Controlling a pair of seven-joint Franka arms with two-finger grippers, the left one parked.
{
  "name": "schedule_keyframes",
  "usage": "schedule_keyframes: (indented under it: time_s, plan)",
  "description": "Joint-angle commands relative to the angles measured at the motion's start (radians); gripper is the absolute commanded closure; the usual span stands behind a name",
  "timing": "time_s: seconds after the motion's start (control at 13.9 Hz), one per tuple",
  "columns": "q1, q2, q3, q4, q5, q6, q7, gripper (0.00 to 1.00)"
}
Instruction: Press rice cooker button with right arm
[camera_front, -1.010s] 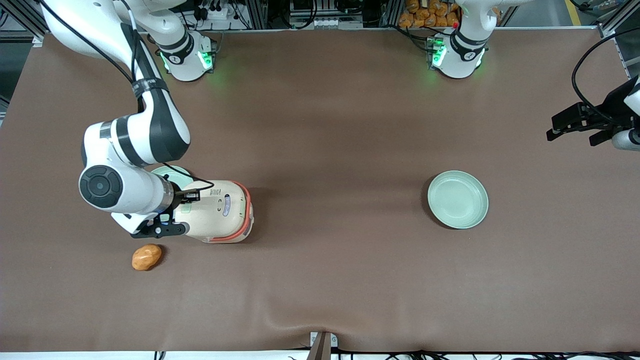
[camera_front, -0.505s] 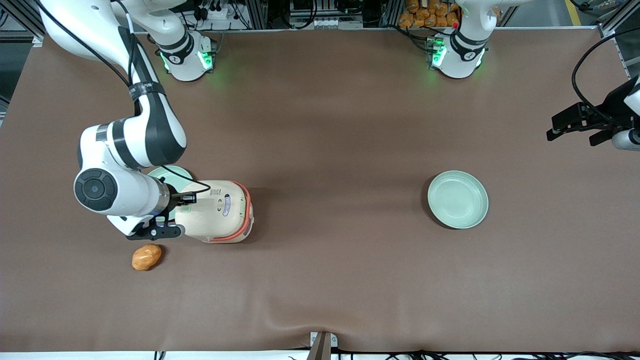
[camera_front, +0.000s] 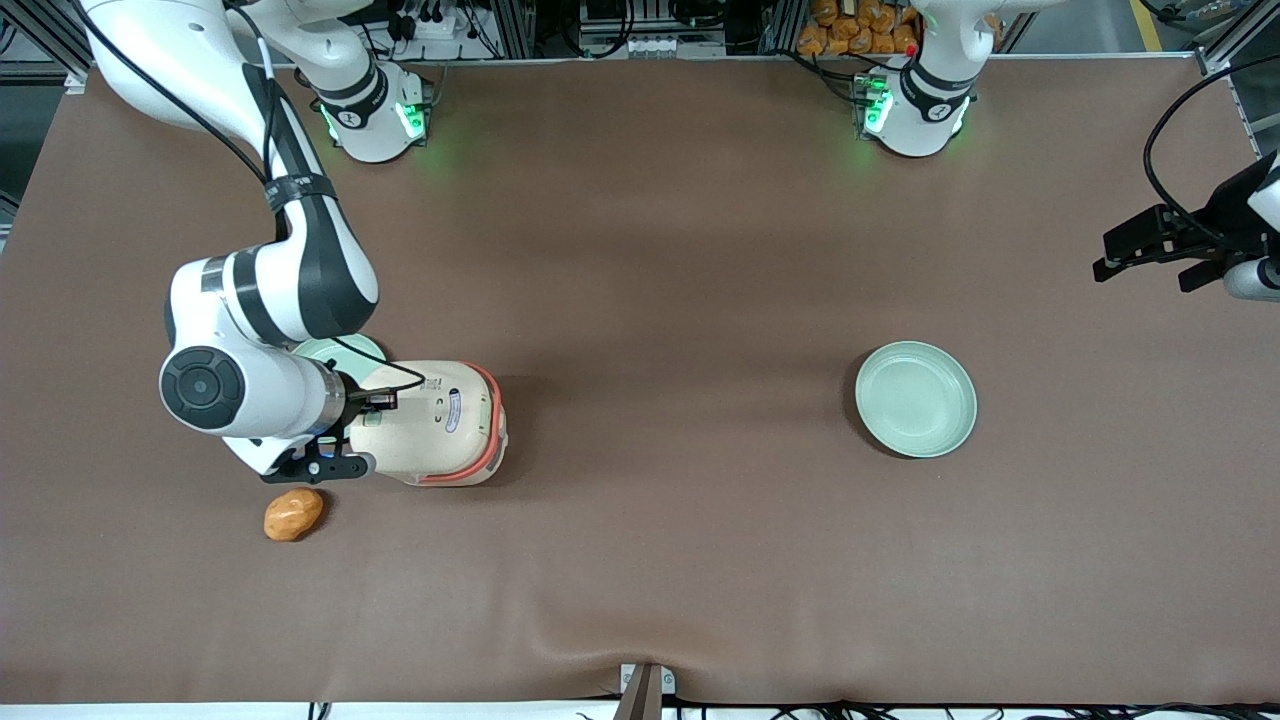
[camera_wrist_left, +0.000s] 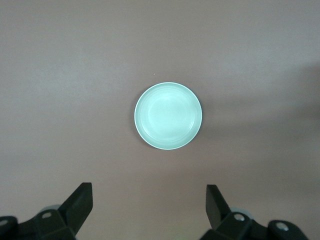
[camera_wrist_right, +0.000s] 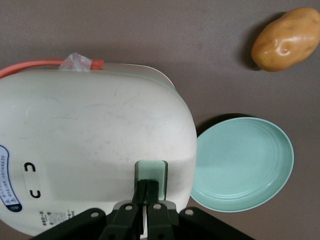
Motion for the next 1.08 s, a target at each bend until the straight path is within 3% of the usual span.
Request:
schedule_keyframes:
  time_s: [0.0,0.22,0.36,0.87,1.01]
  plan:
    - [-0.009,0.024,0.006,0.007,0.010,0.018,0.009,0.95]
    - [-0.012,0.021,0.006,0.010,0.010,0.015,0.007,0.94]
    - [-0.009,-0.004,0.007,0.021,0.011,0.006,0.009,0.84]
    - [-0.025,-0.168,0.009,0.045,0.103,-0.056,0.007,0.26]
    - [-0.029,-0.202,0.009,0.058,0.105,-0.099,0.006,0.03]
